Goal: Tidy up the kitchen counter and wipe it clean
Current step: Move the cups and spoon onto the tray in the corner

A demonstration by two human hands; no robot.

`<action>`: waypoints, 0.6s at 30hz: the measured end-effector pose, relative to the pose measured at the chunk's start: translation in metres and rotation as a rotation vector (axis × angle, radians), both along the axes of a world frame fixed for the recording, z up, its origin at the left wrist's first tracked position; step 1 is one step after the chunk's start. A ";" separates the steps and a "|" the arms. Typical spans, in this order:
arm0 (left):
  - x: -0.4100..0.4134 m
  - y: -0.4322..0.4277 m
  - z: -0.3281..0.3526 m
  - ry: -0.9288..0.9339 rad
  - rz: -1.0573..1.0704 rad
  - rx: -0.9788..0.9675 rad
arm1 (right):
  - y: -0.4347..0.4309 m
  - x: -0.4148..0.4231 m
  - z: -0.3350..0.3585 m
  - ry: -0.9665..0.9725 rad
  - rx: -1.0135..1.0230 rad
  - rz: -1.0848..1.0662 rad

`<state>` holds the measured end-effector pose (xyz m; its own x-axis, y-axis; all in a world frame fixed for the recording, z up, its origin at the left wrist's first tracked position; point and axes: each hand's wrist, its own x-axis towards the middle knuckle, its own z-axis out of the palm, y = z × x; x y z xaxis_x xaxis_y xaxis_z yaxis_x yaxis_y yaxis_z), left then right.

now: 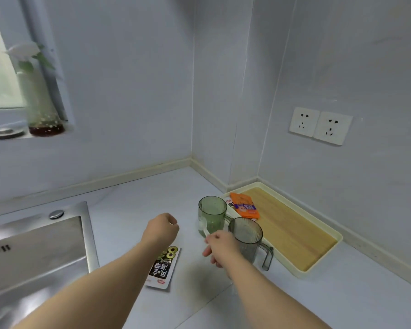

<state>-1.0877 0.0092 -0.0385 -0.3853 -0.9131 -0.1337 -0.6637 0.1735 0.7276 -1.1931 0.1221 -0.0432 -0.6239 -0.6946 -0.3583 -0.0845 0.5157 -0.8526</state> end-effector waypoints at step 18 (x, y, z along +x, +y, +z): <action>0.063 -0.042 -0.062 -0.572 -0.128 0.032 | -0.037 -0.011 -0.058 0.135 0.209 -0.022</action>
